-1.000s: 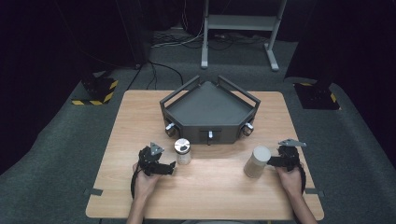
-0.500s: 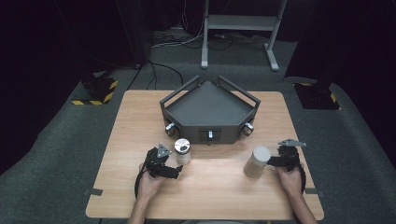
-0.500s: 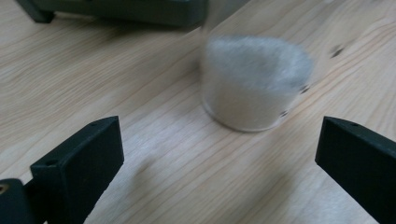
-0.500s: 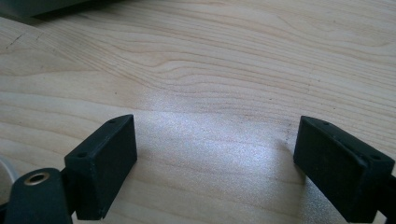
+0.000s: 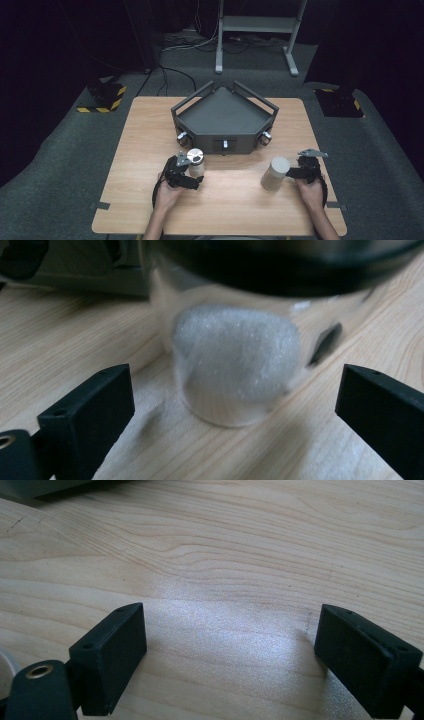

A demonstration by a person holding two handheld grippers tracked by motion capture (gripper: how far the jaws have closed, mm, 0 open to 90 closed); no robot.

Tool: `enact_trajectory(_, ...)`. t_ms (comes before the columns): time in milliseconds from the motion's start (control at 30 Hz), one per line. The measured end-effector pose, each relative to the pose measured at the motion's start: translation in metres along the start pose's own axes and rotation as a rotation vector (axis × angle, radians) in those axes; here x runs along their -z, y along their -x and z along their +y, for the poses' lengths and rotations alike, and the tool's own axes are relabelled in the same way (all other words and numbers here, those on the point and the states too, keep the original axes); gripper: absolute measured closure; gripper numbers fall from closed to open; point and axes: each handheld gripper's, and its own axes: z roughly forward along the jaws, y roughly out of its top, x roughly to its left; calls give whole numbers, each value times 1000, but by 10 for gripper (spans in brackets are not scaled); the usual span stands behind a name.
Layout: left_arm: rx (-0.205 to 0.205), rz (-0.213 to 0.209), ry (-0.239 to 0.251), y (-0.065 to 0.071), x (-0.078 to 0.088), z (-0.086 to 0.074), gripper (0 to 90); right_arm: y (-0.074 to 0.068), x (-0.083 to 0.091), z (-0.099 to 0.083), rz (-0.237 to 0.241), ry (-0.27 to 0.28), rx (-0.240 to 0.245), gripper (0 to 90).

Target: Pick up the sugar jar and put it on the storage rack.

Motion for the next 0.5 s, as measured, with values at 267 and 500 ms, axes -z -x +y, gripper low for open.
enact_trajectory(267,-21,10,35,6,-8,-3,61,0,0,0,0,0,0,126)
enact_trajectory(500,-304,15,-151,-8,2,31,99,0,0,0,0,1,1,126)
